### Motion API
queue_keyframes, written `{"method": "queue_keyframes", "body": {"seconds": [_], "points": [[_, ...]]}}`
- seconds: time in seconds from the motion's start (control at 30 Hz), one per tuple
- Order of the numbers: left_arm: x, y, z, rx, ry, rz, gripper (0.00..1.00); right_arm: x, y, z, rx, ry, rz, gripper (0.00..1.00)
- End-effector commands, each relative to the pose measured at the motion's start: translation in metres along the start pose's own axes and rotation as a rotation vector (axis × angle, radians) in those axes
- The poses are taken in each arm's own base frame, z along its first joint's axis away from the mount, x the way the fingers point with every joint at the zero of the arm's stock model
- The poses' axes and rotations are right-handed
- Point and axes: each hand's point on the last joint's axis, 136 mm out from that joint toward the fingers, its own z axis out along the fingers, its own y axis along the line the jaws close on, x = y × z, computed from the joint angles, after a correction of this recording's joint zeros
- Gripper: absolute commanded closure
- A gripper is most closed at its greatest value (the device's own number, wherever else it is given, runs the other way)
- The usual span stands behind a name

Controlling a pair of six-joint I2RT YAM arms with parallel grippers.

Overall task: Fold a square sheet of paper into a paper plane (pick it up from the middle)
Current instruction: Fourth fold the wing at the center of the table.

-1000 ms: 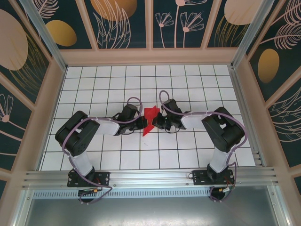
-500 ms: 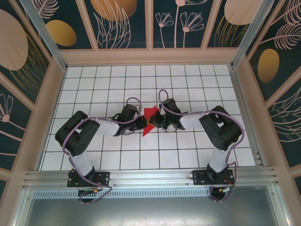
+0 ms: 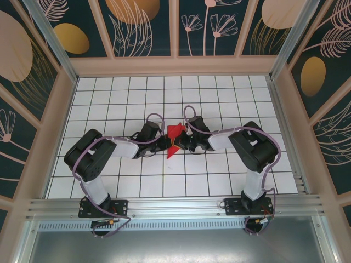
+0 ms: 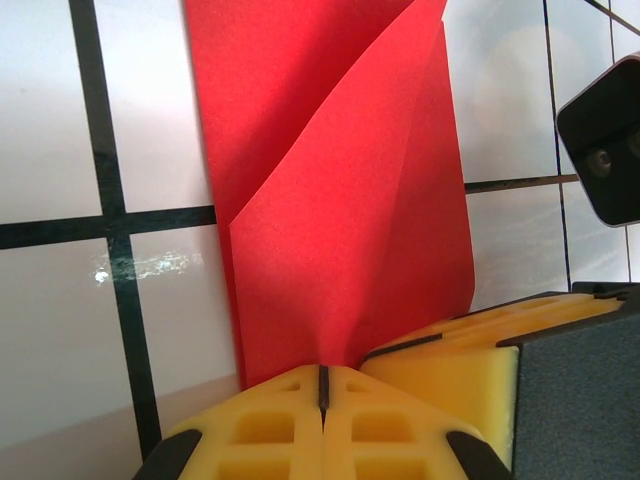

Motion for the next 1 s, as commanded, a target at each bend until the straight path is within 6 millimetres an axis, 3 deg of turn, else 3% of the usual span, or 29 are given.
{"method": "queue_keyframes", "body": {"seconds": [0.0,0.23,0.37,0.5,0.63,0.73,0.97], "points": [[0.014,0.013,0.000,-0.030,0.044,-0.027,1.00,-0.017,0.019,-0.008,-0.035,-0.047,-0.015,1.00],[0.014,0.013,0.000,-0.031,0.045,-0.027,1.00,-0.021,0.002,0.008,0.021,-0.034,0.000,1.00],[0.012,0.007,-0.002,-0.016,0.042,-0.018,1.00,-0.016,-0.023,0.015,0.096,-0.009,0.035,1.00],[0.003,-0.012,-0.011,0.038,0.028,0.009,0.99,-0.010,-0.044,0.019,0.161,0.010,0.073,1.00],[-0.011,-0.044,-0.027,0.136,-0.004,0.044,0.83,-0.006,-0.054,0.021,0.194,0.020,0.093,1.00],[-0.014,-0.058,-0.033,0.189,-0.007,0.054,0.78,-0.005,-0.057,0.021,0.202,0.021,0.098,1.00],[0.001,-0.047,-0.020,0.183,0.058,0.034,0.76,-0.005,-0.060,0.022,0.217,0.024,0.100,1.00]]}}
